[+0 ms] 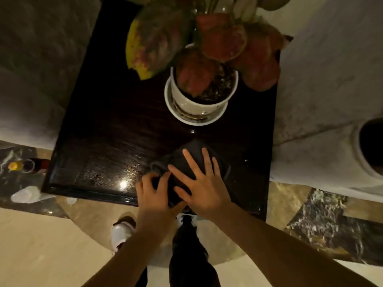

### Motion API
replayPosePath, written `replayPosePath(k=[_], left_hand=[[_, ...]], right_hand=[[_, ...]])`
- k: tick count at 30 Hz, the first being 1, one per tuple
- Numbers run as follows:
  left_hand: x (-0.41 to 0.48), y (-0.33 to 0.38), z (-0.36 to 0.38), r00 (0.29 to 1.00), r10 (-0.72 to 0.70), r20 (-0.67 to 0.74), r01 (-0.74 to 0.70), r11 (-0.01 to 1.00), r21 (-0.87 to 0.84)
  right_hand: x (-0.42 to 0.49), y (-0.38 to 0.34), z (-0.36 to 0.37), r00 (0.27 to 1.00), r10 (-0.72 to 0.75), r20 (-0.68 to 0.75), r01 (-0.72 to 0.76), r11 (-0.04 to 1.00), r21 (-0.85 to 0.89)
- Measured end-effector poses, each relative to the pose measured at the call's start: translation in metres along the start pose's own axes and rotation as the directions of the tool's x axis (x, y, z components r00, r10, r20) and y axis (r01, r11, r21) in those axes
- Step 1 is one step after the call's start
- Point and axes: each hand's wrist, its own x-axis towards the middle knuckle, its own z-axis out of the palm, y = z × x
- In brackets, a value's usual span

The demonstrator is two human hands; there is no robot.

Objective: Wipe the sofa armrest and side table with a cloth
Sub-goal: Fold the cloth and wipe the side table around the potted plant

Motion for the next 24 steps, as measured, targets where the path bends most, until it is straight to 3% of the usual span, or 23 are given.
replayPosePath(k=[3,7,9,13,15,19,24], left_hand=[[-0.004,0.035,0.023,0.998,0.009,0.062,-0.008,1.000,-0.012],[-0.003,0.076,0.043,0.985,-0.116,0.127,0.129,0.986,-0.101],[-0.001,0.087,0.048,0.983,-0.101,0.152,0.125,0.978,-0.164],[0.015,0.097,0.046,0.990,-0.104,0.094,0.125,0.958,-0.257],[0.031,0.097,0.048,0.984,-0.131,0.120,0.150,0.976,-0.159],[0.044,0.095,0.055,0.985,-0.002,0.171,-0.024,0.988,0.150],[0.001,0.093,0.054,0.954,0.114,0.279,-0.169,0.969,0.179]], right_hand=[[-0.040,0.023,-0.001,0.994,0.105,0.029,-0.106,0.993,0.057],[-0.078,0.041,-0.011,0.960,0.243,0.142,-0.264,0.951,0.158],[-0.085,0.042,-0.019,0.937,0.304,0.174,-0.335,0.922,0.193],[-0.076,0.069,-0.035,0.928,0.372,0.015,-0.360,0.884,0.299],[-0.061,0.089,-0.039,0.928,0.371,0.009,-0.356,0.882,0.308],[-0.048,0.101,-0.032,0.919,0.395,0.024,-0.387,0.885,0.260],[-0.096,0.059,-0.007,0.880,0.474,0.027,-0.448,0.809,0.381]])
